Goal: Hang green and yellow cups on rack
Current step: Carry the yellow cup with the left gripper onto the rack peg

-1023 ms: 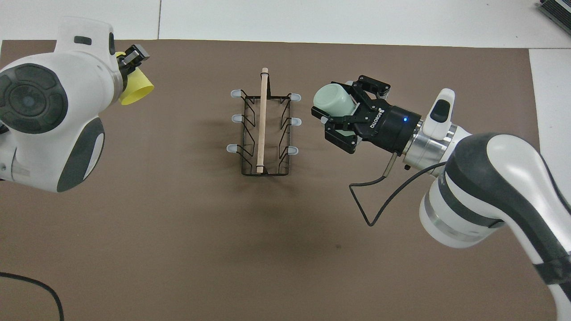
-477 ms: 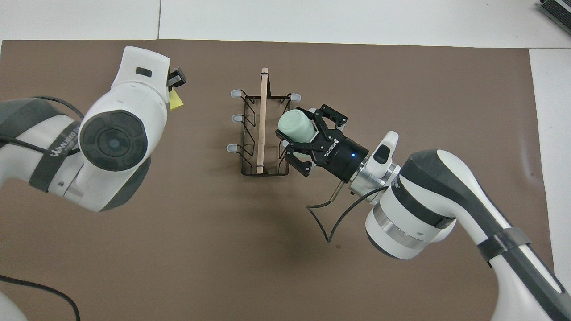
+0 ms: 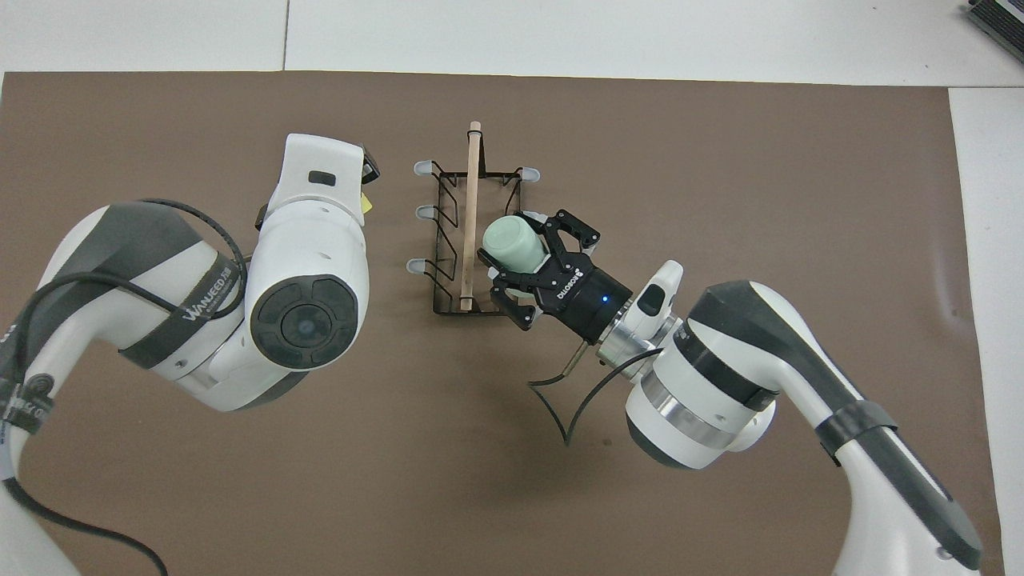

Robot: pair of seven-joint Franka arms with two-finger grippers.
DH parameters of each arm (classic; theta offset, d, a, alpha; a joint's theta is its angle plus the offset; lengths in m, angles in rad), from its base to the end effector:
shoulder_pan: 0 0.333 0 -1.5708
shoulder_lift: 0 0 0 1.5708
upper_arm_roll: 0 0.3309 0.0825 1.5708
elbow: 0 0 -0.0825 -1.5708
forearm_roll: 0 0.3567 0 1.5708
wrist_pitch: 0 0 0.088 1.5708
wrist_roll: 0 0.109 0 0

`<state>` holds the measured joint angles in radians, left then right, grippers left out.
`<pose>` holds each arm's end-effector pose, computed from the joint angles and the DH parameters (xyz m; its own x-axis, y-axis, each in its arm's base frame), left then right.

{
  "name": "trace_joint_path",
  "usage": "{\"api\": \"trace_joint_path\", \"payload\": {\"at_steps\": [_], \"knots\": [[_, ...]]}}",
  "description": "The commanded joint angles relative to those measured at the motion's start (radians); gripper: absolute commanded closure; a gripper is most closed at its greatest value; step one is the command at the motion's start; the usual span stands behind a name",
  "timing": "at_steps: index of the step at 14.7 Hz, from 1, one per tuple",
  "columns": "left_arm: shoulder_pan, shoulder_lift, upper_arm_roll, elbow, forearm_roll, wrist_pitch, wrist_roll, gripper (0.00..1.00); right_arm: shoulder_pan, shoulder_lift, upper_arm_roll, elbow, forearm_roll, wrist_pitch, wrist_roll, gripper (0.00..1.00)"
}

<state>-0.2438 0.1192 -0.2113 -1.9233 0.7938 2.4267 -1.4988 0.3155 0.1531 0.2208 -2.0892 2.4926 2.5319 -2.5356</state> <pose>0.5419 -0.2557 0.4978 0.6387 0.4412 0.6303 0.4620 -0.8751 0.1443 0.4922 0.2815 0.3989 0.1920 0.0213 0.9812 0.7617 -0.6336 -0.1353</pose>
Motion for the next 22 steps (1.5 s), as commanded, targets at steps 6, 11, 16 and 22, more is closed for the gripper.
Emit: {"api": "trace_joint_path", "payload": {"at_steps": [6,11,16,22], "knots": [[0.003,-0.072,-0.066,-0.132,0.148,0.020,-0.254,1.00,-0.001,0.005,0.000,-0.020,0.035,-0.001,-0.057,1.00],[-0.003,-0.062,-0.117,-0.169,0.268,0.008,-0.425,1.00,-0.009,0.026,0.000,-0.023,0.038,-0.047,-0.080,1.00],[-0.009,-0.055,-0.174,-0.189,0.335,-0.046,-0.547,1.00,-0.035,0.095,-0.001,-0.054,0.078,-0.173,-0.186,1.00],[-0.031,-0.027,-0.221,-0.204,0.426,-0.142,-0.669,1.00,-0.038,0.103,0.000,-0.060,0.078,-0.191,-0.200,0.94]]}}
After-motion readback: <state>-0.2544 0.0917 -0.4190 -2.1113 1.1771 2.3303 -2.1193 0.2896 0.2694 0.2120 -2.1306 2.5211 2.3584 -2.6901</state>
